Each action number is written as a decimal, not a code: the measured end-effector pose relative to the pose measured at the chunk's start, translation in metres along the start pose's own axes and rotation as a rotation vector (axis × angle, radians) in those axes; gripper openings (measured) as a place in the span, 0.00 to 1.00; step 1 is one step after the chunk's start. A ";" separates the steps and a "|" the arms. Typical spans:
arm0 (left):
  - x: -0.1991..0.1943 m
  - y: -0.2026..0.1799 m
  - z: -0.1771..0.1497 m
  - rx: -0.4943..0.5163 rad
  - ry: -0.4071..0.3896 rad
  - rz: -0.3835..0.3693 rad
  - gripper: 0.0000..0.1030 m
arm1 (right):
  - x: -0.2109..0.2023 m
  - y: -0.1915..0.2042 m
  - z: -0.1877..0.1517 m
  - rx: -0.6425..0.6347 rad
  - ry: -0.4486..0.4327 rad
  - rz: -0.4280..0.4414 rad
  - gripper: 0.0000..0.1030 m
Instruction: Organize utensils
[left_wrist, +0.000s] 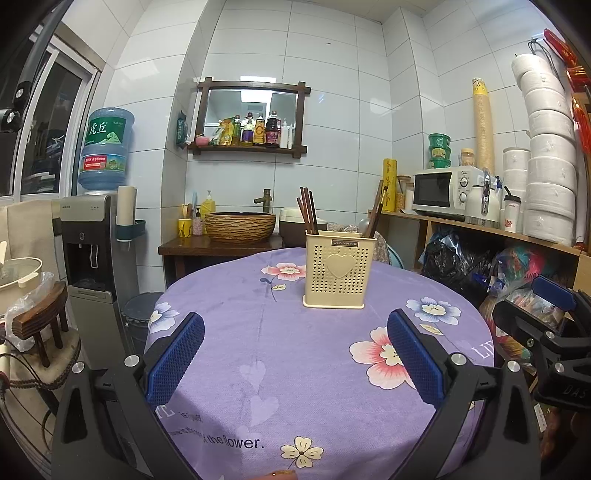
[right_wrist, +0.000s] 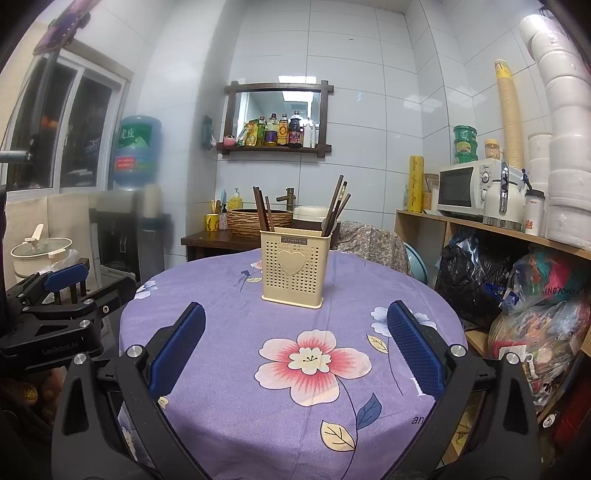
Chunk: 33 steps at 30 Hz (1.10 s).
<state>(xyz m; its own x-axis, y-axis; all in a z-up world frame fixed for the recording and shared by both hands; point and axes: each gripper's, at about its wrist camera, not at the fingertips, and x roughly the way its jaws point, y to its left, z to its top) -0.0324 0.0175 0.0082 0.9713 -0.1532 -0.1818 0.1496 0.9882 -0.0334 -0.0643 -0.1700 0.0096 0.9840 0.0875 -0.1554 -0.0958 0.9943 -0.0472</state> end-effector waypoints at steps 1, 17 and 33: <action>0.000 0.000 0.000 0.000 0.000 0.000 0.95 | 0.000 0.000 0.000 0.000 0.000 0.000 0.94; 0.000 0.002 -0.001 0.002 0.001 0.002 0.95 | 0.000 0.000 -0.001 0.002 0.004 0.000 0.94; -0.001 0.002 0.000 0.002 0.001 0.003 0.95 | 0.000 0.001 -0.006 0.004 0.009 -0.003 0.94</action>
<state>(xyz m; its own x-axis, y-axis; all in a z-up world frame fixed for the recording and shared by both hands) -0.0329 0.0200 0.0080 0.9716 -0.1501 -0.1832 0.1470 0.9887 -0.0304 -0.0657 -0.1696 0.0035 0.9828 0.0845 -0.1641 -0.0927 0.9948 -0.0432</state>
